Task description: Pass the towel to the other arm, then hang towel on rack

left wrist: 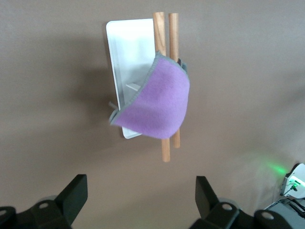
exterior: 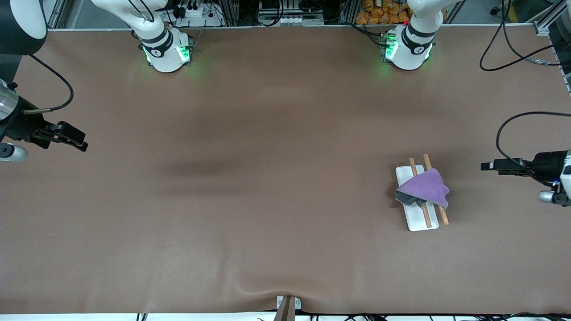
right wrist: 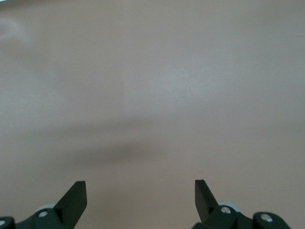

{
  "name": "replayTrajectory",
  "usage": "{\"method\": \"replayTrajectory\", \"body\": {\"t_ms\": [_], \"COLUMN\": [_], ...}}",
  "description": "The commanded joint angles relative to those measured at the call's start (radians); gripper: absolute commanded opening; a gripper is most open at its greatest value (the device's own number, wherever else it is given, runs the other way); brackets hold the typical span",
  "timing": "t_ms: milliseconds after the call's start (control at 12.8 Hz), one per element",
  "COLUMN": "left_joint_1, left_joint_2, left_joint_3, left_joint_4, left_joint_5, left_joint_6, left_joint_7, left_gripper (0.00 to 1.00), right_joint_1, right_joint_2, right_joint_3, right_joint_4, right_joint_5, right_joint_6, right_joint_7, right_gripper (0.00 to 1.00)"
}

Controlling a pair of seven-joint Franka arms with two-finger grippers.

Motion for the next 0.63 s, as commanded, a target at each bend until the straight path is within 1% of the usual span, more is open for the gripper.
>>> {"method": "replayTrajectory", "body": {"t_ms": [0, 78, 235, 314, 392, 549], "left_joint_1": [-0.007, -0.013, -0.019, -0.019, -0.017, -0.017], "left_joint_2": [-0.108, -0.149, -0.215, -0.238, -0.252, -0.256], "left_joint_3": [-0.017, -0.026, -0.078, -0.107, -0.136, -0.173], "left_joint_4": [-0.012, -0.012, -0.015, -0.013, -0.01, 0.007], "left_joint_5": [0.076, 0.114, 0.171, 0.205, 0.248, 0.367], "left_joint_6": [-0.04, -0.042, -0.053, -0.054, -0.053, -0.053], "left_joint_7": [-0.026, -0.073, -0.214, -0.318, -0.378, -0.385], "left_gripper": [1.0, 1.0, 1.0, 1.0, 1.0, 1.0], "right_joint_1": [-0.012, -0.012, -0.012, -0.012, -0.012, -0.009], "right_joint_2": [-0.036, -0.043, -0.042, -0.039, -0.039, -0.04], "right_joint_3": [0.0, 0.002, 0.002, 0.002, 0.002, 0.005], "right_joint_4": [-0.023, -0.025, -0.02, -0.019, -0.017, -0.009], "right_joint_5": [-0.021, -0.021, -0.019, -0.019, -0.019, -0.013], "right_joint_6": [-0.005, -0.002, 0.003, 0.006, 0.007, 0.007], "right_joint_7": [0.011, 0.011, 0.011, 0.012, 0.012, 0.018], "right_gripper": [1.0, 1.0, 1.0, 1.0, 1.0, 1.0]}}
